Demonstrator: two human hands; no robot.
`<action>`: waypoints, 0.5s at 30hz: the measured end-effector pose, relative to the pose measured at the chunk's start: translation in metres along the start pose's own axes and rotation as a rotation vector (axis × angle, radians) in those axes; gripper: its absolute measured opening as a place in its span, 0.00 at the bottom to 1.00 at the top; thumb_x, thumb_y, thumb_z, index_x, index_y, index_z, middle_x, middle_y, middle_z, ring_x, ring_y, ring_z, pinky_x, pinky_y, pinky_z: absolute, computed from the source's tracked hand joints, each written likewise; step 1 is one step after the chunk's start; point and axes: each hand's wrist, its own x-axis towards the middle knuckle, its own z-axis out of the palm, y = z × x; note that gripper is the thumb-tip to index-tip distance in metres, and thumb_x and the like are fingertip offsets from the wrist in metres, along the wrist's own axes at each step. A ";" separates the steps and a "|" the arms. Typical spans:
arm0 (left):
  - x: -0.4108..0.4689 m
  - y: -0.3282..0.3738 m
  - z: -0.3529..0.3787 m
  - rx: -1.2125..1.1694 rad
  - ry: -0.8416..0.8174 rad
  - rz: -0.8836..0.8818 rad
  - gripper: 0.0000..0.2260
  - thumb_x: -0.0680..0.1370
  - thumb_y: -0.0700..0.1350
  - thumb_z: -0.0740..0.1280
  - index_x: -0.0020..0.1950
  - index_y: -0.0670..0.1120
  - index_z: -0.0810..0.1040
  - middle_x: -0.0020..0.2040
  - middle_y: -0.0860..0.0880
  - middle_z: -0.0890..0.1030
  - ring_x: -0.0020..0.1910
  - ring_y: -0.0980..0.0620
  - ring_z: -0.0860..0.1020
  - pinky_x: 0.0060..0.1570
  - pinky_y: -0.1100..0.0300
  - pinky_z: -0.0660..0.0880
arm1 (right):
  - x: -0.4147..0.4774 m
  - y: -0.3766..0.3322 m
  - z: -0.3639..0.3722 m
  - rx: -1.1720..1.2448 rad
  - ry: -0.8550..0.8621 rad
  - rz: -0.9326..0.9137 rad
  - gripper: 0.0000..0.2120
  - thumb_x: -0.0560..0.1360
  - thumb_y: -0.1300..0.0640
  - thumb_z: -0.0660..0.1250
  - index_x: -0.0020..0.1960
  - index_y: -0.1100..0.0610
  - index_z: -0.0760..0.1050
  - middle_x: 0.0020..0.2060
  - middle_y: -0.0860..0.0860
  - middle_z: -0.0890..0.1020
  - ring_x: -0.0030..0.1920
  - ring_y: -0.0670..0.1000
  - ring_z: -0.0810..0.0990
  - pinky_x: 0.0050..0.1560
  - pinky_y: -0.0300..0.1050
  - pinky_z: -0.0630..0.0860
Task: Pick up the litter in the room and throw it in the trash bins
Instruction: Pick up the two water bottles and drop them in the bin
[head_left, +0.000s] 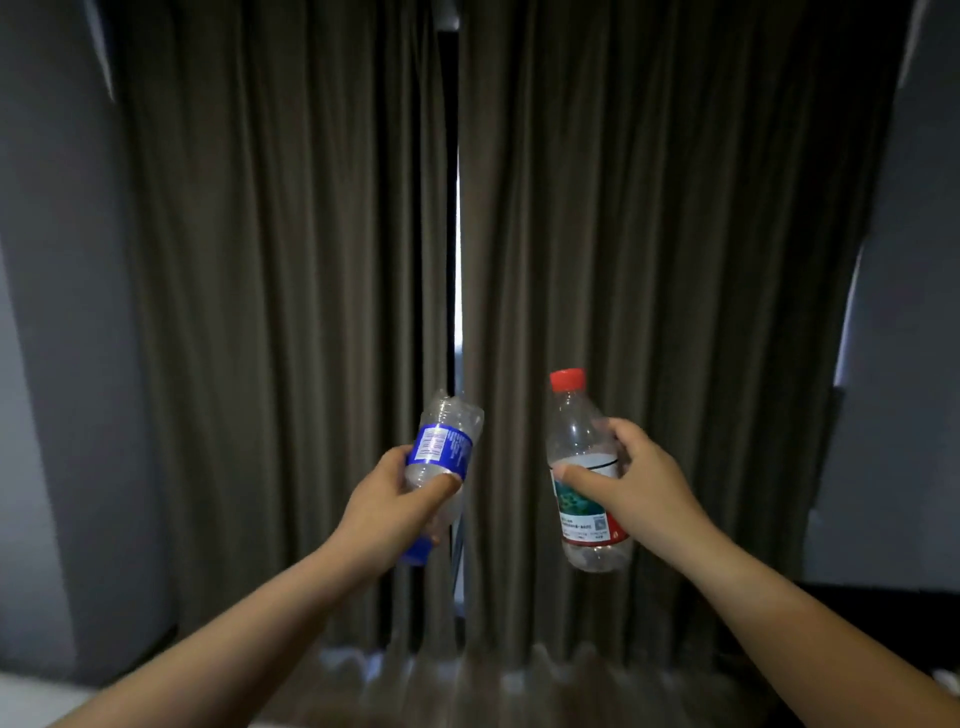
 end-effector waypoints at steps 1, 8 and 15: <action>0.001 0.028 0.000 -0.026 -0.007 0.029 0.15 0.63 0.54 0.70 0.48 0.57 0.72 0.42 0.49 0.82 0.30 0.50 0.80 0.33 0.53 0.79 | 0.005 -0.024 -0.018 -0.007 0.016 -0.031 0.18 0.66 0.51 0.77 0.50 0.42 0.72 0.46 0.42 0.82 0.45 0.41 0.82 0.44 0.40 0.79; -0.020 0.144 0.009 -0.209 -0.065 0.270 0.20 0.66 0.50 0.72 0.57 0.50 0.75 0.43 0.46 0.83 0.33 0.50 0.80 0.35 0.50 0.79 | -0.016 -0.127 -0.108 0.014 0.181 -0.157 0.27 0.63 0.47 0.77 0.59 0.45 0.72 0.52 0.44 0.82 0.51 0.45 0.82 0.53 0.49 0.80; -0.051 0.183 0.014 -0.395 -0.305 0.376 0.20 0.69 0.47 0.73 0.59 0.47 0.74 0.47 0.44 0.83 0.35 0.53 0.81 0.32 0.58 0.79 | -0.092 -0.186 -0.134 0.049 0.305 -0.205 0.34 0.56 0.41 0.75 0.59 0.49 0.74 0.49 0.47 0.85 0.47 0.44 0.84 0.40 0.35 0.79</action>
